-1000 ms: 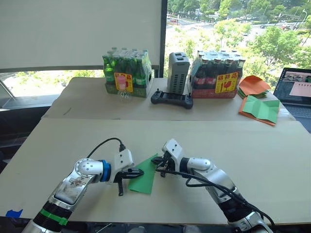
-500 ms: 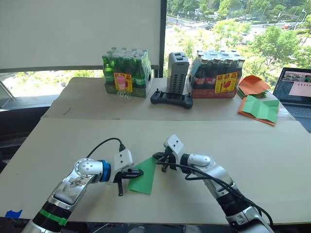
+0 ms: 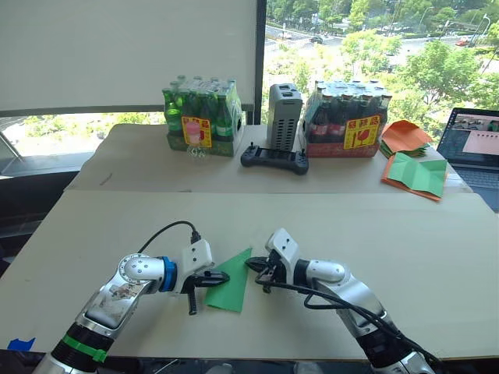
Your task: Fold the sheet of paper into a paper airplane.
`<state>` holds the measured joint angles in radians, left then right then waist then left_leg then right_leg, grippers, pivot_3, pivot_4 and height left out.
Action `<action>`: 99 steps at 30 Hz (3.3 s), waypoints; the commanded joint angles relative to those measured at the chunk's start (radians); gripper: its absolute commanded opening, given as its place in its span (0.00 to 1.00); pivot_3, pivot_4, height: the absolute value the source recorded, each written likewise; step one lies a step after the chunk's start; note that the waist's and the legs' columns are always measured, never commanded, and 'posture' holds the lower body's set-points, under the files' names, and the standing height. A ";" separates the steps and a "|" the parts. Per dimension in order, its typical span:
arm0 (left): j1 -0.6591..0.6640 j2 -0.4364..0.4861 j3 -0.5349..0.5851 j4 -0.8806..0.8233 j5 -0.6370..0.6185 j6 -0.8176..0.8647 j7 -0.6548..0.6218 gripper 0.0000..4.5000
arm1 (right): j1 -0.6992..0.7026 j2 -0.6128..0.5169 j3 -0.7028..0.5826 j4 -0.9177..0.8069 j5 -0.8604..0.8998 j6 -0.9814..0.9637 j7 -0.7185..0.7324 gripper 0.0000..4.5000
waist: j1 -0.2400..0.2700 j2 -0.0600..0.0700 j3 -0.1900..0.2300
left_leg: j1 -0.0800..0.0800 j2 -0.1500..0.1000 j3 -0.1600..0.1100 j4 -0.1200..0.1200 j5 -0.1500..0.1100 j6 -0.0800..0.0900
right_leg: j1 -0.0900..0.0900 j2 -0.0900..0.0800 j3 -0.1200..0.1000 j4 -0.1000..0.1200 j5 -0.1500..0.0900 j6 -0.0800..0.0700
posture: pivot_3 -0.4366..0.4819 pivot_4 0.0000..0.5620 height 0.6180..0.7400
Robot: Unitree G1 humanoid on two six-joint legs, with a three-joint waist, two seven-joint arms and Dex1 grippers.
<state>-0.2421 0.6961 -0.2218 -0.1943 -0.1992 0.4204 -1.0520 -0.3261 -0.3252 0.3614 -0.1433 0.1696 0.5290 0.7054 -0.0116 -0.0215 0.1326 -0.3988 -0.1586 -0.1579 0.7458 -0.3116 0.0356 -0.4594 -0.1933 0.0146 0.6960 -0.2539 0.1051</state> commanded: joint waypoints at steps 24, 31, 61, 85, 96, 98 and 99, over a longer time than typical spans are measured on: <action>-0.007 0.010 -0.019 0.015 0.016 0.007 -0.007 0.01 | 0.108 -0.084 0.106 -0.161 0.051 0.115 0.121 0.00 | 0.002 0.000 0.000 | 0.000 0.000 0.000 -0.001 -0.001 0.001 | 0.000 0.000 0.000 -0.002 0.000 0.000 | 0.48 0.27 0.47; -0.009 0.011 -0.022 0.020 0.016 0.006 -0.008 0.01 | 0.111 -0.109 0.134 -0.196 0.056 0.123 0.151 0.00 | 0.004 0.000 0.000 | 0.000 0.000 0.000 -0.001 -0.001 0.001 | 0.000 0.000 0.000 -0.003 0.000 0.000 | 0.48 0.27 0.47; -0.035 0.045 0.069 0.015 -0.048 0.023 -0.034 0.01 | 0.102 -0.104 -0.125 -0.348 0.272 0.136 0.127 0.00 | 0.014 0.000 0.002 | -0.002 0.000 0.000 -0.001 -0.001 0.001 | 0.000 0.000 0.000 -0.004 0.000 0.000 | 0.48 0.27 0.47; -0.509 0.001 -0.071 0.862 0.101 -1.456 -0.438 0.79 | 0.122 -0.131 -0.234 -0.412 0.317 0.176 -0.058 0.00 | 0.017 -0.002 0.002 | -0.014 -0.001 0.000 0.003 -0.001 0.001 | -0.007 -0.004 -0.003 -0.008 0.001 0.001 | 0.48 0.27 0.47; -0.532 -0.046 -0.152 0.906 0.025 -1.604 -0.447 0.66 | 0.133 -0.119 -0.233 -0.424 0.324 0.182 -0.107 0.00 | 0.005 -0.002 0.002 | -0.018 -0.002 0.000 0.006 0.000 0.002 | -0.010 -0.004 -0.002 -0.005 0.002 0.002 | 0.48 0.27 0.47; -0.528 -0.038 -0.166 0.896 0.015 -1.604 -0.457 0.53 | 0.135 -0.120 -0.228 -0.426 0.324 0.185 -0.108 0.00 | -0.001 -0.002 0.002 | -0.018 -0.002 0.000 0.006 0.000 0.002 | -0.011 -0.004 -0.002 -0.004 0.002 0.002 | 0.48 0.27 0.47; -0.525 -0.031 -0.176 0.894 0.014 -1.612 -0.464 0.46 | 0.135 -0.121 -0.226 -0.427 0.325 0.187 -0.108 0.00 | -0.003 -0.002 0.002 | -0.018 -0.002 0.000 0.006 0.000 0.002 | -0.011 -0.004 -0.002 -0.003 0.002 0.002 | 0.48 0.27 0.47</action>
<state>-0.7562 0.6449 -0.3878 0.7211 -0.1618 -1.1779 -1.5085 -0.1879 -0.4480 0.1428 -0.5283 0.4825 0.7252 0.5988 -0.0146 -0.0237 0.1346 -0.4163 -0.1602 -0.1582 0.7516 -0.3120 0.0378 -0.4709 -0.1975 0.0127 0.6934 -0.2519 0.1074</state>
